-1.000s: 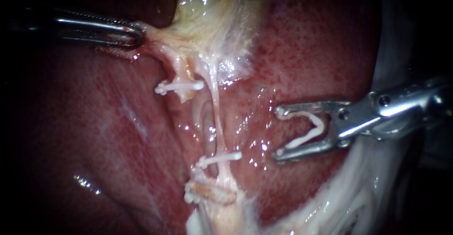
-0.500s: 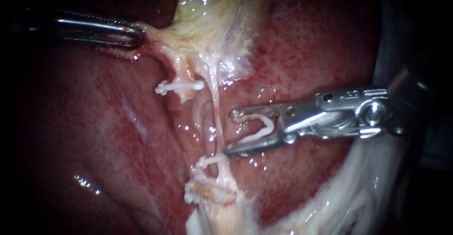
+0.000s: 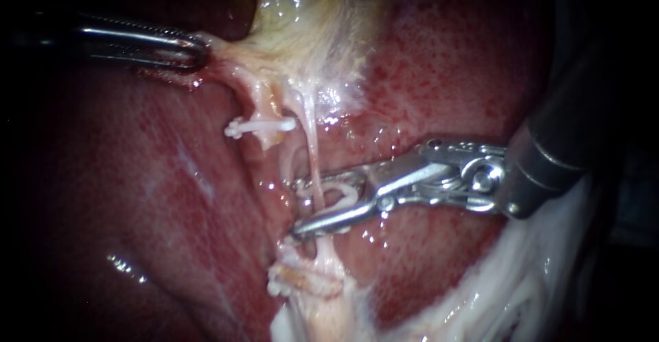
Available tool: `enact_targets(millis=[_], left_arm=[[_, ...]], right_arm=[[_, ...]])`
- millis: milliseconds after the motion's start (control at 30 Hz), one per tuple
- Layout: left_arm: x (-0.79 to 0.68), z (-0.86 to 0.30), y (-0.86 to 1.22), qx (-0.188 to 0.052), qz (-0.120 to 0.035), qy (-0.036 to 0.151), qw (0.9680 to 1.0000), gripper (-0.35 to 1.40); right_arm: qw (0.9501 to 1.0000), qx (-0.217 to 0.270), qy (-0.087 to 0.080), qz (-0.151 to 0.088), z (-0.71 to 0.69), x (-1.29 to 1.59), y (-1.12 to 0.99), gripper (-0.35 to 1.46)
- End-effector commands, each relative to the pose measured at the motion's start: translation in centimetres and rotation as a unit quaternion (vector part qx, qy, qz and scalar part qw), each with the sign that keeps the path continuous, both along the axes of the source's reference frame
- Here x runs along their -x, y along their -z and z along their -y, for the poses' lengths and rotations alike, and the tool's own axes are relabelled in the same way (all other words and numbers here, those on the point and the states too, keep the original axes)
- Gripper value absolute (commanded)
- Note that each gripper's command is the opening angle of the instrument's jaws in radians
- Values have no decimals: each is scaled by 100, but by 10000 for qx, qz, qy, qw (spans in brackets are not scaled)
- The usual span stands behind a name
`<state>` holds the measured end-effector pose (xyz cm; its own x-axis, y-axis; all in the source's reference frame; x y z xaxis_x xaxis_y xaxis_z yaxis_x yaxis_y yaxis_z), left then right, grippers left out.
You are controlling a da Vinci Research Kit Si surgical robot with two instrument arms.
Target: Clipping second clip right tube
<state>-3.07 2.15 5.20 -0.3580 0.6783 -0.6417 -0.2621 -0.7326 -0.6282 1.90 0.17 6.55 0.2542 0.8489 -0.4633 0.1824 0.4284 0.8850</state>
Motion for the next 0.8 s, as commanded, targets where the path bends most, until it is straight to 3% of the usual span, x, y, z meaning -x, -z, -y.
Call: enact_targets(millis=[33,233,367,533,800], left_arm=[[0,0,0,-3,0,-1,10000,-35],[0,0,0,-3,1,-2,10000,-35],[0,0,0,-3,0,-1,10000,-35],[0,0,-1,3,-8,9,10000,-35],[0,-1,-2,2,-8,9,10000,-35]], right_arm=[[9999,-70,5,-85,-1,0,5,49],[9989,-205,222,-367,1,-3,24,46],[9983,-215,270,-474,-1,-2,27,41],[9980,-214,324,-508,-2,3,26,23],[9977,-221,353,-527,-2,9,27,-24]])
